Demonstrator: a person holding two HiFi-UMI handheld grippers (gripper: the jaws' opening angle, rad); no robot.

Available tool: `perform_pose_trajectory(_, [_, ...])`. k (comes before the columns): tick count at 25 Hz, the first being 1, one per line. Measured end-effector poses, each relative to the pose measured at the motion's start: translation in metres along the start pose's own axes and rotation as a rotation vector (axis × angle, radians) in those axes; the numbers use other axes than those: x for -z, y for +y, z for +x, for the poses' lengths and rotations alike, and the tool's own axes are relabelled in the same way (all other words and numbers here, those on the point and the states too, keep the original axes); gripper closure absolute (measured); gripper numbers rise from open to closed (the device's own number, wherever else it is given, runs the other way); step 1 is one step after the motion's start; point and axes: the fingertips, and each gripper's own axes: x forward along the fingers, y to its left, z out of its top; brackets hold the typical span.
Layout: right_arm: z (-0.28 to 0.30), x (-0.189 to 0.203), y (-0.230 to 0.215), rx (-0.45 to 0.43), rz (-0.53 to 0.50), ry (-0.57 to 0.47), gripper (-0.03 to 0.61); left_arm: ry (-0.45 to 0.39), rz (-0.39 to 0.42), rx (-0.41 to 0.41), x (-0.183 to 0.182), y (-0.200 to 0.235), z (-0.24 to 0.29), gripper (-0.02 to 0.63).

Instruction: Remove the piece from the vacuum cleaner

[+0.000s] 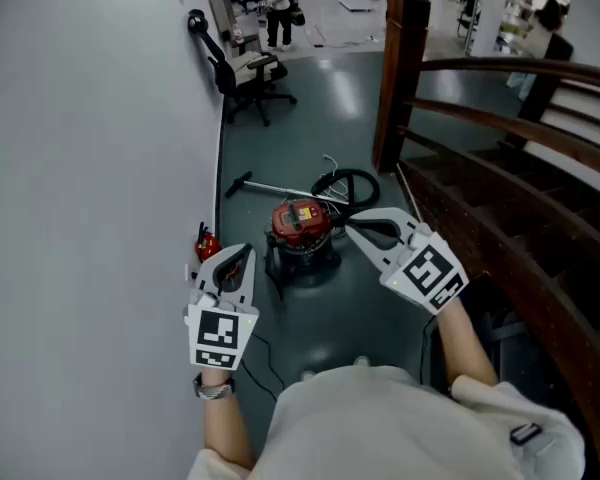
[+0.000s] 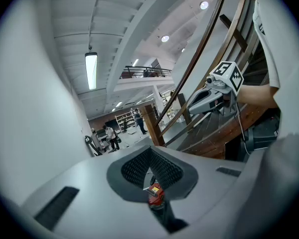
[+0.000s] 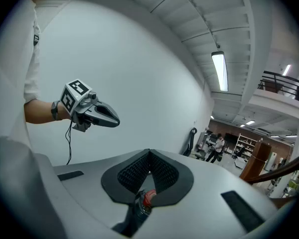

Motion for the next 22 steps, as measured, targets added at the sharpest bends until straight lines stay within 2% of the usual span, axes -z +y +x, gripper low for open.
perform_pose_trajectory(12, [0.005, -0.001, 0.001, -0.015, -0.005, -0.033, 0.549, 0.012, 0.006, 0.019, 0.000, -0.005, 0.006, 0.614])
perform_pose_trajectory(22, [-0.009, 0.003, -0.014, -0.041, 0.100, -0.103, 0.548, 0.048, -0.021, 0.009, 0.002, -0.021, 0.013, 0.614])
